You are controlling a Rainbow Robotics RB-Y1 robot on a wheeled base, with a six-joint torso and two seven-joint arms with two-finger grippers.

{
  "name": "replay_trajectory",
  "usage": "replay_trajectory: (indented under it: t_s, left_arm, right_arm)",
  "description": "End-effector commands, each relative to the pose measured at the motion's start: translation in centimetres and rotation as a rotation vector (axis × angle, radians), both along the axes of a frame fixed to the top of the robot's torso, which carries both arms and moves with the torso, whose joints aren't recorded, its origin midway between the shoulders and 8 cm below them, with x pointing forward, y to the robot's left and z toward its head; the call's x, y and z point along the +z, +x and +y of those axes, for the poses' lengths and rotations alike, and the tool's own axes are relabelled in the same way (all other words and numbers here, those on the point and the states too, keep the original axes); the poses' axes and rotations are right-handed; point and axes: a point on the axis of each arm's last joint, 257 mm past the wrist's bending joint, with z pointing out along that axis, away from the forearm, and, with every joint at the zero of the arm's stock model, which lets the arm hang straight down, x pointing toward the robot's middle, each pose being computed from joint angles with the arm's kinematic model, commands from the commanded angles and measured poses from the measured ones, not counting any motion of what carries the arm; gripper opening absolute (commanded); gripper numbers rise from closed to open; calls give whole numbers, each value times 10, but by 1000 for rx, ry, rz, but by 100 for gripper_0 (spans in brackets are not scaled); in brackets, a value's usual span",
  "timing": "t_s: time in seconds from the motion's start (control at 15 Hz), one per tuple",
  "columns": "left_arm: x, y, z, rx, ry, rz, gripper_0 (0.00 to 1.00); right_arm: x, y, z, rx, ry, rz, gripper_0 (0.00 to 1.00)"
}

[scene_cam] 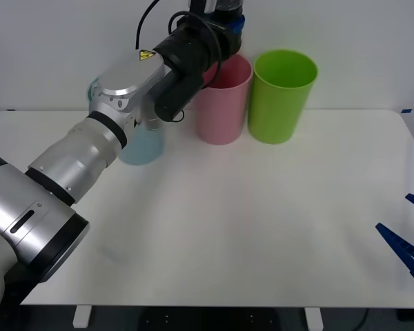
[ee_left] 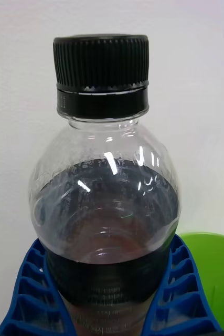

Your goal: Grasp the object on the table and drop it into the matching bin: aluminum can to the light blue bin, PET bottle to the pink bin.

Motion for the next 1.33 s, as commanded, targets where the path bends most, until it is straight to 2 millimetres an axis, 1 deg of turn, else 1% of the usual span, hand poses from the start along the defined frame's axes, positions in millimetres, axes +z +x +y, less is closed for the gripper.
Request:
replay_trajectory:
  t_s: [0.07,0.13,0.2,0.47,0.73,1.0,1.2,1.33]
  left_arm:
    - [1,1,3,4,-4,1,56]
    - [0,1,4,6,-6,4,83]
    - [0,2,5,8,-9,6,100]
    - [1,4,11,7,-14,10,100]
    - [-2,2,24,-12,-35,20,100]
    - [-5,-10,40,-36,-72,20,100]
    - [-9,-24,54,-52,-101,15,100]
    - [-14,-33,69,-55,-113,15,100]
  right_arm:
    - [0,0,0,0,0,0,100]
    - [0,0,0,0,0,0,100]
    - [0,0,0,0,0,0,100]
    - [0,0,0,0,0,0,100]
    - [0,0,0,0,0,0,100]
    - [0,0,0,0,0,0,100]
    - [0,0,0,0,0,0,100]
    - [0,0,0,0,0,0,100]
